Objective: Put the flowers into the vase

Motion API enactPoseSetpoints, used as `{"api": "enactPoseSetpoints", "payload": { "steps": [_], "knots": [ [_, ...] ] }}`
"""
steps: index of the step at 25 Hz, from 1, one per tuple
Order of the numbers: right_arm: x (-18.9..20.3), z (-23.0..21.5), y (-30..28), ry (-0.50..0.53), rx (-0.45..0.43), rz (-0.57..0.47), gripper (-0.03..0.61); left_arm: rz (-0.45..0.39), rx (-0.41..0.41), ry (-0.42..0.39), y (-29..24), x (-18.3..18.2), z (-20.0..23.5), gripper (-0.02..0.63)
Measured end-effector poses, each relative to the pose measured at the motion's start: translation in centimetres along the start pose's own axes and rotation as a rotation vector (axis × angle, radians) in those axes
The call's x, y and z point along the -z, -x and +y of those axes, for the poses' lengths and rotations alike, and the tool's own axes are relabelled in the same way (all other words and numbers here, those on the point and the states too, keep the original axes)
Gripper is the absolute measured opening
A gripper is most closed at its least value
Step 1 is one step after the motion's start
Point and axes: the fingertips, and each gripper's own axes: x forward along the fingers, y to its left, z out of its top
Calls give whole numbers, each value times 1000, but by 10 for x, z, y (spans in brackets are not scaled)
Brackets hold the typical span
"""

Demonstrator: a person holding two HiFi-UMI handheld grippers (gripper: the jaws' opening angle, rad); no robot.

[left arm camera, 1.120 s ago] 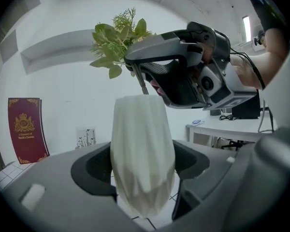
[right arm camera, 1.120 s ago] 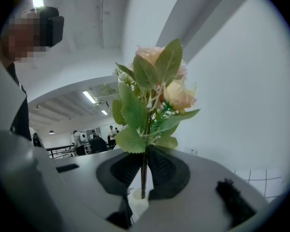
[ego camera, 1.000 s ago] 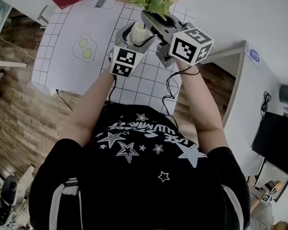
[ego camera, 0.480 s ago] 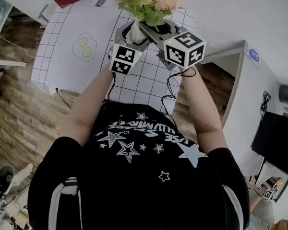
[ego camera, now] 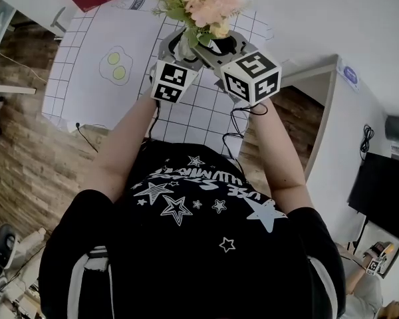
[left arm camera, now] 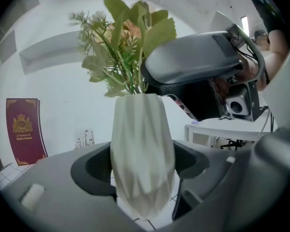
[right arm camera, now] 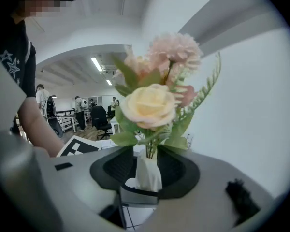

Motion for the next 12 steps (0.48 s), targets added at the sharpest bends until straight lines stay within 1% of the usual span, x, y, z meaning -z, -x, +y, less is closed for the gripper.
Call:
{"api": "enactPoseSetpoints", "payload": {
  "steps": [4,8,12],
  "knots": [
    [3,0,8,-24,16,-16,156,-3,10,-5,0,0,-1,360],
    [9,2,15,-27,29,-8,156,-8,2,23,-1,1,2,360],
    [17,3,21,-48,37,-10,156,-12,0,24,-1,1,3,360]
  ]
}}
